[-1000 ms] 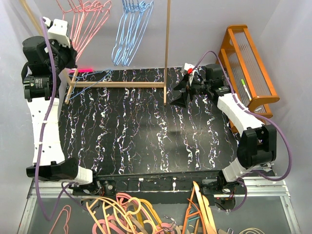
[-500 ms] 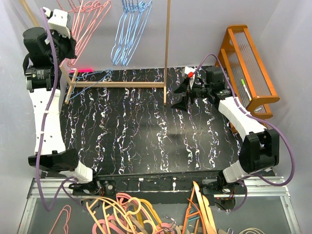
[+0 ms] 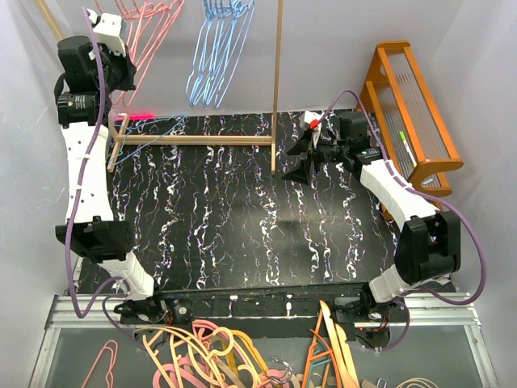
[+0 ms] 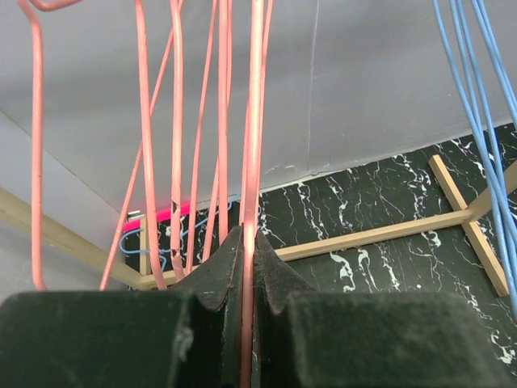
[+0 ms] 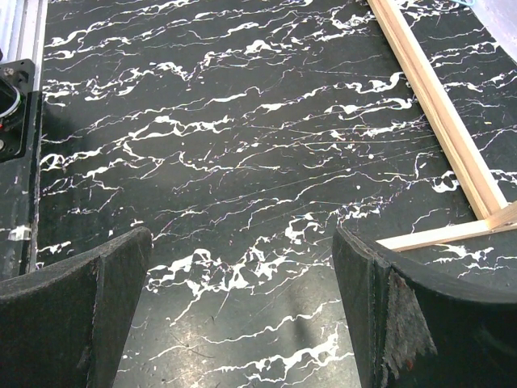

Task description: Organize the hangers

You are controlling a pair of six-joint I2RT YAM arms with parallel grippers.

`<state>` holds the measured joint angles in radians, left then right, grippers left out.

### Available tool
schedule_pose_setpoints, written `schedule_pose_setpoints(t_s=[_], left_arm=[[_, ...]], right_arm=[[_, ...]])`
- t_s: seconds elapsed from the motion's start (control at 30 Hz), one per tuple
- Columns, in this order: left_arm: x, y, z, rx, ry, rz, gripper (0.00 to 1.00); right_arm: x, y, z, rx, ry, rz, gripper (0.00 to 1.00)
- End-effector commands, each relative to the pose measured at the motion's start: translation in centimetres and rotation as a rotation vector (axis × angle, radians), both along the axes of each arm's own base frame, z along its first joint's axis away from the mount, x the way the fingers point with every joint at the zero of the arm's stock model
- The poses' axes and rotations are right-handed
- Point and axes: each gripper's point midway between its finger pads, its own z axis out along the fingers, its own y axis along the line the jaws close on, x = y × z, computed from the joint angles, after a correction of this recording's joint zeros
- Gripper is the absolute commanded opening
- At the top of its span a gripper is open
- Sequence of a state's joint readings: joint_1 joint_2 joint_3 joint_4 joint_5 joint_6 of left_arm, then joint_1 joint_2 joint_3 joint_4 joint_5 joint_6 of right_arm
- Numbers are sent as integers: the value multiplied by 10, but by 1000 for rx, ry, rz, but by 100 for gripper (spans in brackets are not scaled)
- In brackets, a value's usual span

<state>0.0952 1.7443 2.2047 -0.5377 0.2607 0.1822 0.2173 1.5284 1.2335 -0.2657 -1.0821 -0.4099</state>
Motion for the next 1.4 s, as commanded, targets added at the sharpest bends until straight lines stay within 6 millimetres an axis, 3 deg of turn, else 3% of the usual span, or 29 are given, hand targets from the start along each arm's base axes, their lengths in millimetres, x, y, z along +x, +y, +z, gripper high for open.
schedule_pose_setpoints(t_s=[0.0,0.33,0.57,0.67,0.7,0.73,0.77,0.83,0.87,0.93,1.0,1.13,1.2,1.3,1.37], left_arm=[[-23,-4,13,-26,-27,-3,0],[-53,11,-6,28,26,82,0],[-46,70,-13,23,34,303,0],[-43,82,-14,18,32,330,0],[-42,83,-13,22,32,325,2],[-41,82,-12,25,26,320,15],[-41,81,-9,25,18,313,34],[-43,74,-4,31,16,269,78],[-47,67,-1,39,23,230,95],[-60,53,-5,69,64,142,97],[-86,35,-19,111,127,29,97],[-163,-17,-63,144,264,-285,97],[-198,-39,-99,23,484,-400,97],[-223,-64,-135,-216,751,-498,97],[-221,-70,-150,-315,798,-476,97]], right_arm=[[1,3,11,13,-40,5,98],[-2,11,2,7,-14,24,98],[-8,19,-4,4,-1,48,98],[-10,18,-5,3,4,49,98],[-10,18,-5,3,7,49,98],[-11,18,-5,2,7,49,98],[-11,18,-6,0,9,45,98],[-9,18,-7,-9,1,31,98],[-8,18,-7,-15,-8,20,98],[-7,18,-8,-18,-23,11,98],[-8,19,-10,-20,-32,11,98],[-11,25,-15,-17,-44,18,98],[-10,27,-14,-10,-44,15,98],[-6,30,-10,-5,-27,2,98],[-2,30,-11,-22,-34,-5,98]])
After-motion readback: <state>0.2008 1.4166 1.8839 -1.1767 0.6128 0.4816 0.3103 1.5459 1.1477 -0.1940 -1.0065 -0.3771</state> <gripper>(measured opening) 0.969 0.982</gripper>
